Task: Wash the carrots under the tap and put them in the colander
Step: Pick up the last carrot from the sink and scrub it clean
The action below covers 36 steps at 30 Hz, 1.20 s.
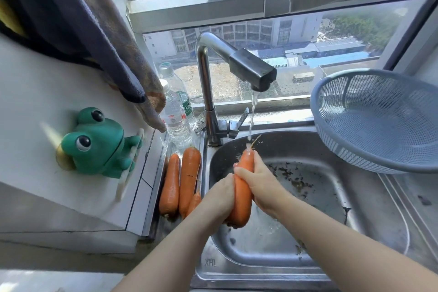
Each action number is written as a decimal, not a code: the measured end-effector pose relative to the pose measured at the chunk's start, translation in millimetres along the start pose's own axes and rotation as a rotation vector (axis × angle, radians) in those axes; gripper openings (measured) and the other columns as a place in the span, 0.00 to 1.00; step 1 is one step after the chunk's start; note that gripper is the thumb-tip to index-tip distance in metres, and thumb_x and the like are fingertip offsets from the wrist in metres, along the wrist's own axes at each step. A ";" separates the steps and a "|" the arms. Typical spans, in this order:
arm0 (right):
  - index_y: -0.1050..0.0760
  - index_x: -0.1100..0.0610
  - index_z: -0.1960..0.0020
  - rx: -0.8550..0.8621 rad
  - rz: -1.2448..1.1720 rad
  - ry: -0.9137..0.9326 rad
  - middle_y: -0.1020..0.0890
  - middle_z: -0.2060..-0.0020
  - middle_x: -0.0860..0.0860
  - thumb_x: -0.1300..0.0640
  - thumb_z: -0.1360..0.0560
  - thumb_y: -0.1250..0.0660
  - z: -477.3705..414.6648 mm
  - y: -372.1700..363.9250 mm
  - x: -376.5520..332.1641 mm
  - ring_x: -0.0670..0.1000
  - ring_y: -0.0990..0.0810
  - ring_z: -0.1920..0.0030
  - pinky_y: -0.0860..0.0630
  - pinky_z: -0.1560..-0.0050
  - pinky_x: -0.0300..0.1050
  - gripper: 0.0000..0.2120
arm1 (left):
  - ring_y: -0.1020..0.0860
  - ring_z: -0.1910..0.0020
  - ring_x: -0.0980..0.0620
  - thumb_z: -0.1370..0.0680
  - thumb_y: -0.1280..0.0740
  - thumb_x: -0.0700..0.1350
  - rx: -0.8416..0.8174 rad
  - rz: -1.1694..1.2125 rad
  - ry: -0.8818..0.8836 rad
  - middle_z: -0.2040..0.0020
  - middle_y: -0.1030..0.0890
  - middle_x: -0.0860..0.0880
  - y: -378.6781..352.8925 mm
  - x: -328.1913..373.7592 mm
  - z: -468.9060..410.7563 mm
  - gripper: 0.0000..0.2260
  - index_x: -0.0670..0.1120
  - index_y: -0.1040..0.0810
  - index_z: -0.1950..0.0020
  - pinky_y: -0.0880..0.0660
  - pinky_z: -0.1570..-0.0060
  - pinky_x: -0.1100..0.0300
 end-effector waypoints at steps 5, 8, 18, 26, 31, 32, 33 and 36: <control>0.33 0.61 0.37 0.197 -0.171 -0.064 0.25 0.57 0.59 0.56 0.18 0.44 -7.2 0.3 -13.1 0.55 0.21 0.64 0.21 0.71 0.42 0.13 | 0.24 0.56 0.60 0.17 0.46 0.51 -0.047 0.007 -0.146 0.51 0.23 0.52 -10.6 -0.3 3.1 0.13 0.48 0.31 0.37 0.27 0.66 0.75; 0.30 0.61 0.47 0.214 -0.269 -0.206 0.25 0.66 0.57 0.47 0.18 0.46 -7.8 0.7 -17.8 0.53 0.21 0.76 0.23 0.75 0.43 0.17 | 0.21 0.51 0.50 0.24 0.32 0.54 -0.180 0.220 -0.038 0.44 0.23 0.46 -13.8 -11.5 2.1 0.22 0.47 0.33 0.35 0.20 0.58 0.55; 0.33 0.61 0.36 -0.037 -0.189 -0.080 0.24 0.47 0.58 0.61 0.18 0.44 -0.1 -2.4 -16.1 0.53 0.20 0.60 0.19 0.58 0.46 0.11 | 0.19 0.63 0.48 0.19 0.44 0.57 -0.137 0.252 -0.021 0.58 0.19 0.45 -5.7 -12.0 -4.1 0.15 0.47 0.25 0.45 0.22 0.62 0.55; 0.26 0.63 0.51 0.188 -0.168 -0.150 0.21 0.65 0.57 0.52 0.17 0.46 -12.9 9.2 -19.7 0.54 0.19 0.69 0.20 0.65 0.47 0.17 | 0.20 0.47 0.39 0.36 0.42 0.71 -0.087 0.043 -0.067 0.47 0.19 0.42 -10.5 -17.2 -13.4 0.32 0.51 0.25 0.43 0.26 0.42 0.38; 0.30 0.63 0.43 0.000 -0.140 -0.110 0.24 0.55 0.56 0.60 0.18 0.44 -6.0 4.1 -14.7 0.53 0.20 0.58 0.20 0.56 0.45 0.08 | 0.19 0.50 0.43 0.26 0.43 0.65 -0.084 0.027 -0.086 0.52 0.19 0.45 -6.4 -15.5 -12.3 0.18 0.53 0.26 0.50 0.24 0.43 0.43; 0.30 0.63 0.46 0.035 -0.079 -0.093 0.24 0.57 0.56 0.60 0.18 0.43 -6.5 3.5 -15.4 0.53 0.21 0.60 0.21 0.59 0.44 0.06 | 0.20 0.52 0.47 0.24 0.43 0.63 -0.066 -0.031 -0.121 0.53 0.20 0.47 -7.4 -13.4 -12.0 0.16 0.53 0.26 0.50 0.24 0.45 0.49; 0.30 0.63 0.49 0.090 -0.019 -0.083 0.24 0.60 0.55 0.59 0.18 0.43 -8.2 2.7 -16.5 0.52 0.21 0.63 0.21 0.61 0.44 0.07 | 0.22 0.53 0.50 0.22 0.43 0.60 -0.036 -0.105 -0.165 0.53 0.21 0.49 -8.0 -11.9 -11.1 0.15 0.52 0.26 0.47 0.26 0.49 0.55; 0.30 0.60 0.57 0.231 -0.047 -0.129 0.25 0.66 0.56 0.53 0.17 0.45 -17.1 2.7 -17.0 0.53 0.23 0.70 0.22 0.60 0.51 0.14 | 0.24 0.49 0.51 0.20 0.43 0.56 0.026 -0.249 -0.221 0.46 0.21 0.49 -9.5 -10.7 -9.5 0.17 0.48 0.29 0.35 0.32 0.52 0.58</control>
Point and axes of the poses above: each hand's wrist, its own z-axis away from the middle knuckle, its own y-axis out of the back of the hand, x = y × z, the point moved 3 cm from there along -z, towards the middle knuckle
